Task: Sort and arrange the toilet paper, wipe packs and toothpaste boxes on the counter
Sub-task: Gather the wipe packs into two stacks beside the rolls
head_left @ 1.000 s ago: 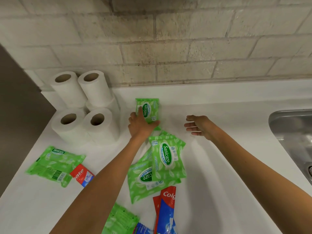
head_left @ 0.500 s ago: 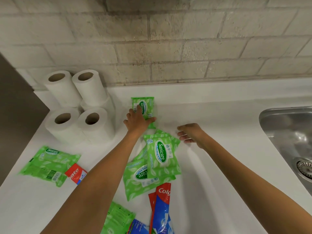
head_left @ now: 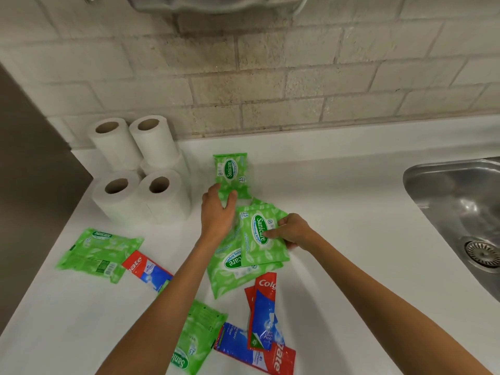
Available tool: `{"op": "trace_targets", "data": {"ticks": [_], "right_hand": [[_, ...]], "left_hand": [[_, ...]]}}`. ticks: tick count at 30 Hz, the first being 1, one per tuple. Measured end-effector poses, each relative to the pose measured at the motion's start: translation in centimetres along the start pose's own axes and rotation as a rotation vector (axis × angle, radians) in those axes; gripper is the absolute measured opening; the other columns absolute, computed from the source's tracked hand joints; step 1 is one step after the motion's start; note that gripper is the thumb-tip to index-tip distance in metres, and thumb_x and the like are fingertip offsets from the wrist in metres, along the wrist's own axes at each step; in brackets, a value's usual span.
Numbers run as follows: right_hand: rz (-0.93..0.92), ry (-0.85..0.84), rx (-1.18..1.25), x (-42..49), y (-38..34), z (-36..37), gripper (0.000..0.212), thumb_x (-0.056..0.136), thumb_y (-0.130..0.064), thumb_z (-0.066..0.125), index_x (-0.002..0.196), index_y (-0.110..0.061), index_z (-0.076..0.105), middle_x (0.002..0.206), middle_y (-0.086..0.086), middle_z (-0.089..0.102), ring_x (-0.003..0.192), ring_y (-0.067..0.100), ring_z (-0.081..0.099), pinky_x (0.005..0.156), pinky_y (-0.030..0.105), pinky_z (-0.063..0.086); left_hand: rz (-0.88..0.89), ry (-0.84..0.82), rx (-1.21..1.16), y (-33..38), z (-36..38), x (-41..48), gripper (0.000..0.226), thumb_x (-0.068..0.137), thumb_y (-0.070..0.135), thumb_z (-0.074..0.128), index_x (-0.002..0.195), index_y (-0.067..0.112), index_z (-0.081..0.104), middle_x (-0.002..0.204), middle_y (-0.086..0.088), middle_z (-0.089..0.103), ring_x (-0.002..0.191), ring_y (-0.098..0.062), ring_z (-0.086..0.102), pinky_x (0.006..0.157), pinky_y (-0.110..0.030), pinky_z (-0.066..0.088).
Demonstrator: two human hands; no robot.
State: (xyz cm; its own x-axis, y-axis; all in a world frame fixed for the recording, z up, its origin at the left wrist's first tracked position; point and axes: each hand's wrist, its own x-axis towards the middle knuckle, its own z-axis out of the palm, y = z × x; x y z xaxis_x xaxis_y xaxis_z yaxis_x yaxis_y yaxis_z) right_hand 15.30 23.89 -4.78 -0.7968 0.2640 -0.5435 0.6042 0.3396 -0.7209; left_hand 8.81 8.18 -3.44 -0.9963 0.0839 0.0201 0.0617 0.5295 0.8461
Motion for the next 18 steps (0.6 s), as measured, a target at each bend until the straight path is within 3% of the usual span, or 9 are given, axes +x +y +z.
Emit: {"op": "trace_targets", "data": {"ticks": [4,8,11,15,18], "right_hand": [[0.038,-0.019,0.134,-0.5,-0.1,-0.6,0.019,0.077,-0.016,0.075,0.079,-0.006,0.059,0.072,0.008,0.061,0.047,0.013,0.055,0.035,0.018,0.039],[0.098,-0.030,0.337,-0.5,-0.4,-2.2,0.038,0.079,-0.011,0.072,0.110,0.009,0.060,0.089,0.016,0.068,0.056,0.014,0.062,0.046,0.021,0.052],[0.060,0.053,0.422,0.2,-1.1,-3.3,0.041,0.080,-0.009,0.071,0.113,0.012,0.058,0.101,0.024,0.068,0.050,0.013,0.062,0.045,0.020,0.052],[0.041,0.130,0.580,1.6,-2.5,-4.6,0.037,0.081,-0.001,0.068,0.113,0.014,0.057,0.118,0.027,0.062,0.080,0.033,0.065,0.074,0.037,0.052],[0.045,0.173,0.608,3.3,-3.5,-5.2,0.039,0.081,-0.002,0.067,0.116,0.013,0.055,0.121,0.026,0.061,0.099,0.033,0.064,0.079,0.040,0.051]], "left_hand": [[-0.047,0.021,-0.046,-0.7,-0.7,-1.4,0.045,0.093,0.030,0.050,0.132,0.008,0.045,0.132,-0.016,0.048,0.119,-0.027,0.050,0.102,-0.033,0.039],[-0.078,0.025,-0.090,-1.0,-1.0,-2.6,0.037,0.093,0.027,0.051,0.124,0.008,0.052,0.122,-0.015,0.056,0.105,-0.023,0.056,0.091,-0.029,0.041],[-0.067,-0.031,-0.090,-1.1,-1.0,-3.6,0.031,0.092,0.025,0.053,0.118,0.008,0.056,0.110,-0.009,0.060,0.093,-0.018,0.056,0.083,-0.027,0.043],[-0.054,-0.123,-0.069,-1.1,-1.0,-4.6,0.027,0.091,0.022,0.056,0.114,0.010,0.058,0.098,0.000,0.057,0.076,-0.005,0.054,0.070,-0.017,0.040],[-0.050,-0.142,-0.060,-1.2,-1.2,-5.2,0.026,0.090,0.022,0.058,0.113,0.010,0.058,0.097,-0.001,0.058,0.078,-0.010,0.055,0.064,-0.009,0.040]]}}
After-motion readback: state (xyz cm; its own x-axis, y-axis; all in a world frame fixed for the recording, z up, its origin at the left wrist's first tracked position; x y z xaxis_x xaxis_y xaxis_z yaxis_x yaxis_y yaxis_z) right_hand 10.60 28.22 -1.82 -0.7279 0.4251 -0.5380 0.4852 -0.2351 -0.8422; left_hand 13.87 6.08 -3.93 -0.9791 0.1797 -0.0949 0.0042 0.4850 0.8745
